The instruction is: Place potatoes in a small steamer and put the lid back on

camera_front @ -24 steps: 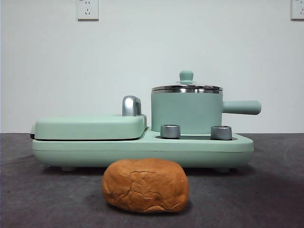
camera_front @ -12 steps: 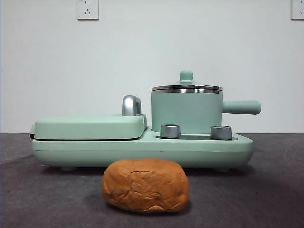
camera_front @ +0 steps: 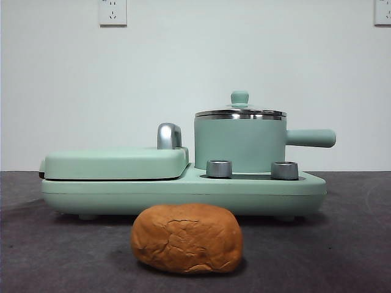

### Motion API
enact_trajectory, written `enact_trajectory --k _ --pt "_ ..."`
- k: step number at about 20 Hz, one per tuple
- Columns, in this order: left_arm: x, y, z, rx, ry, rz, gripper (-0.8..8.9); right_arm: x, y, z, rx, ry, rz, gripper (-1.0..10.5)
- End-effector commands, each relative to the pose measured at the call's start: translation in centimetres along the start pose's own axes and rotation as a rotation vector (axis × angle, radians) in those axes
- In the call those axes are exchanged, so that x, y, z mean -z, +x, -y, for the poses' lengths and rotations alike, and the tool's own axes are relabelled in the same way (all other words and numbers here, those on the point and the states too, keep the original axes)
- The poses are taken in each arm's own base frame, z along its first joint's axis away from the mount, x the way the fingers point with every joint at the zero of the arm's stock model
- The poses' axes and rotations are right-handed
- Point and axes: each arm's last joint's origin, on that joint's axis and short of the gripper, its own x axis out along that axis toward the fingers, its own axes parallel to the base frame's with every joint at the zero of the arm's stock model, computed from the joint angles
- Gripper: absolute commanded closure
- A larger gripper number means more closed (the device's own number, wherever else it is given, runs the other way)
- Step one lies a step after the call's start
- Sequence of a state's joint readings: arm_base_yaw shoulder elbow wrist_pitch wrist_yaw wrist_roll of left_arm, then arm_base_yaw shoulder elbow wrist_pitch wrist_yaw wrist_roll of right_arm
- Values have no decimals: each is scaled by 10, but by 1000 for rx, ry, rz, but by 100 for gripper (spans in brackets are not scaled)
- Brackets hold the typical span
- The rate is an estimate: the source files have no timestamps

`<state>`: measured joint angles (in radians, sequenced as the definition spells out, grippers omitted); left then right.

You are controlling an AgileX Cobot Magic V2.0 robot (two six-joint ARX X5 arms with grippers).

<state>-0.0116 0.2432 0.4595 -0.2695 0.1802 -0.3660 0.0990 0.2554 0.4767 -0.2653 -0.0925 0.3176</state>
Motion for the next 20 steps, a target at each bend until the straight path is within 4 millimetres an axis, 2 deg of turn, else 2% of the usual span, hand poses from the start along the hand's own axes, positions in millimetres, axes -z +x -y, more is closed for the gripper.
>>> enact_trajectory --k 1,6,10,15,20 --pt "-16 3 7 52 110 -37 805 -11 5 -5 -40 -87 -50 937" --pt "-29 17 13 136 191 -173 805 -17 21 -8 -110 -200 -222 937" --pt "-33 30 14 163 284 -286 805 -17 34 -9 -169 -304 -347 937" --pt "-31 43 17 225 491 -387 805 -10 46 -7 -235 -460 -455 937" --pt "-25 48 20 312 707 -420 804 -5 48 -5 -276 -613 -499 936"
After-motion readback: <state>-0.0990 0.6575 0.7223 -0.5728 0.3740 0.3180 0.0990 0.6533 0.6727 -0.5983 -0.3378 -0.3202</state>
